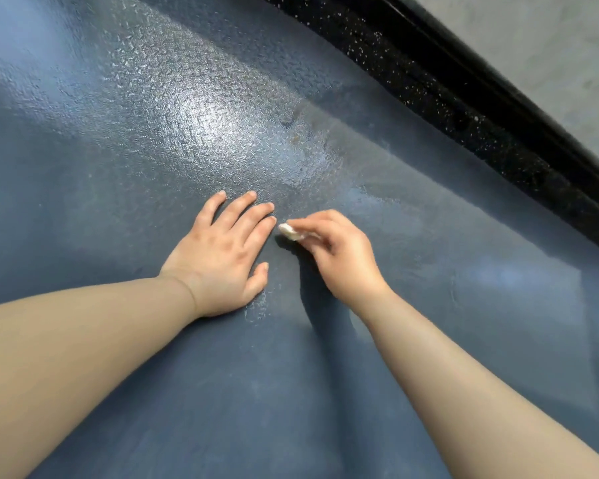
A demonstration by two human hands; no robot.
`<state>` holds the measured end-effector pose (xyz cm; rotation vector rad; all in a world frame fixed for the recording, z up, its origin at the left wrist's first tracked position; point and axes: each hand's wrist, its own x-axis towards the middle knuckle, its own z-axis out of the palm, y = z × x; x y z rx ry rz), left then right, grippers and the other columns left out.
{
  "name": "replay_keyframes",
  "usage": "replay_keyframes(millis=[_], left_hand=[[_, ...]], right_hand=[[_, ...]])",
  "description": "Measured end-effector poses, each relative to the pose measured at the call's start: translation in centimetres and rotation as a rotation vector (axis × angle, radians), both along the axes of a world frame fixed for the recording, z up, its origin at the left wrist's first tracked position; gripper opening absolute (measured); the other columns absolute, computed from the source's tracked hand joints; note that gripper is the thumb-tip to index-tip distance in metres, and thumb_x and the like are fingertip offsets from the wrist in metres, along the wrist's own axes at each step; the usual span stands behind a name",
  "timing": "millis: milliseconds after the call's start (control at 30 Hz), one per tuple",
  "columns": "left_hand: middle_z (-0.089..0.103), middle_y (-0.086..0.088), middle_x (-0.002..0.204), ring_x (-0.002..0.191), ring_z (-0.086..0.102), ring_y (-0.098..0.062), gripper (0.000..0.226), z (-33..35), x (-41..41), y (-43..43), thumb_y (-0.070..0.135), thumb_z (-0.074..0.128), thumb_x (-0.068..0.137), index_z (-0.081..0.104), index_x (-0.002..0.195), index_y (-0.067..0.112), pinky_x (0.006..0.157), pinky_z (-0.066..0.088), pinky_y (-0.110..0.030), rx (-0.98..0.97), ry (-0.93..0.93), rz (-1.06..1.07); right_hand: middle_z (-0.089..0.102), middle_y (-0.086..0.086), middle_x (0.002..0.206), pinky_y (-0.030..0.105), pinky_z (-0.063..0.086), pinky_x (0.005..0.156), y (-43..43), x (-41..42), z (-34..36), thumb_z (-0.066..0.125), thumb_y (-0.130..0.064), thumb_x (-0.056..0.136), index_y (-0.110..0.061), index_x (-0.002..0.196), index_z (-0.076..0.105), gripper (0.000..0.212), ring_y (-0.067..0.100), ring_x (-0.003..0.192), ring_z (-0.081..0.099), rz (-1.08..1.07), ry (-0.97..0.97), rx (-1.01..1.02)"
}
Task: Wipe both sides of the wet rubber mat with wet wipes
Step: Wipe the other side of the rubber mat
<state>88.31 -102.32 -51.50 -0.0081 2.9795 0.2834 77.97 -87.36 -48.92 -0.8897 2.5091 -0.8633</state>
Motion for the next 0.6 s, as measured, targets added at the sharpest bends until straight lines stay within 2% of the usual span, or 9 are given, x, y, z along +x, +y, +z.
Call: replay_keyframes(millis=[67, 133, 200, 267, 333, 400, 500, 600], left_hand=[[0.036, -0.006, 0.15, 0.14, 0.027, -0.028, 0.075, -0.3, 0.1, 0.0, 0.048, 0.015, 0.084, 0.041, 0.141, 0.008, 0.115, 0.015, -0.05, -0.031, -0.032, 0.006], [0.022, -0.002, 0.156, 0.144, 0.013, -0.025, 0.072, -0.8, 0.1, 0.1, 0.049, 0.014, 0.088, 0.028, 0.148, 0.012, 0.116, 0.003, -0.048, -0.053, -0.036, 0.012], [0.019, -0.002, 0.157, 0.145, 0.009, -0.025, 0.071, -1.0, 0.1, 0.1, 0.049, 0.017, 0.088, 0.024, 0.149, 0.013, 0.116, -0.001, -0.047, -0.055, -0.03, 0.015], [0.02, -0.002, 0.157, 0.145, 0.01, -0.025, 0.071, -0.9, 0.1, 0.0, 0.049, 0.018, 0.088, 0.025, 0.149, 0.013, 0.115, 0.0, -0.046, -0.047, -0.029, 0.021], [0.016, -0.002, 0.157, 0.145, 0.007, -0.024, 0.068, -1.2, 0.1, 0.0, 0.049, 0.021, 0.092, 0.021, 0.15, 0.014, 0.115, -0.002, -0.046, -0.05, -0.025, 0.019], [0.016, -0.002, 0.157, 0.145, 0.007, -0.024, 0.068, -1.3, 0.0, 0.0, 0.049, 0.026, 0.092, 0.021, 0.149, 0.014, 0.114, -0.003, -0.046, -0.037, -0.027, 0.019], [0.031, -0.006, 0.152, 0.143, 0.02, -0.026, 0.067, -0.8, 0.0, -0.1, 0.044, 0.024, 0.088, 0.037, 0.143, 0.009, 0.114, 0.005, -0.046, 0.052, 0.01, 0.031], [0.042, -0.008, 0.145, 0.139, 0.03, -0.028, 0.076, -0.3, 0.0, -0.4, 0.043, 0.016, 0.077, 0.048, 0.135, 0.006, 0.113, 0.01, -0.045, 0.176, 0.059, 0.03]], right_hand=[[0.062, -0.003, 0.101, 0.011, 0.042, 0.089, 1.6, -2.9, 0.3, 0.061, -0.004, 0.087, -0.018, 0.105, 0.07, 0.025, 0.001, 0.093, 0.057, -0.3, -0.003, -0.043], [0.062, 0.002, 0.114, 0.012, 0.04, 0.094, 3.3, -6.1, 0.4, 0.055, -0.006, 0.091, -0.017, 0.112, 0.066, 0.026, 0.004, 0.099, 0.057, -0.606, 0.03, 0.025], [0.06, 0.005, 0.12, 0.008, 0.037, 0.091, 4.5, -7.6, -0.4, 0.049, -0.004, 0.093, -0.014, 0.116, 0.064, 0.029, 0.008, 0.103, 0.057, -0.752, 0.043, 0.106], [0.059, 0.005, 0.12, 0.003, 0.033, 0.081, 4.2, -7.3, -1.3, 0.043, 0.001, 0.091, -0.012, 0.114, 0.064, 0.034, 0.009, 0.1, 0.057, -0.814, 0.065, 0.117], [0.059, 0.003, 0.118, 0.007, 0.035, 0.083, 2.7, -5.5, -1.9, 0.041, 0.004, 0.089, -0.014, 0.112, 0.066, 0.038, 0.013, 0.101, 0.057, -0.831, 0.088, 0.12], [0.059, 0.003, 0.111, 0.02, 0.039, 0.092, 1.2, -2.0, -2.1, 0.045, 0.005, 0.088, -0.016, 0.108, 0.068, 0.037, 0.021, 0.103, 0.056, -0.778, 0.138, 0.112], [0.062, 0.007, 0.096, 0.022, 0.041, 0.086, -0.4, 5.2, -2.2, 0.053, 0.008, 0.082, -0.012, 0.097, 0.072, 0.032, 0.025, 0.091, 0.057, -0.541, 0.215, 0.032], [0.062, 0.001, 0.095, 0.019, 0.044, 0.085, 0.1, 9.4, -1.5, 0.057, 0.004, 0.084, -0.017, 0.097, 0.073, 0.03, 0.014, 0.091, 0.059, -0.32, 0.012, 0.024]])
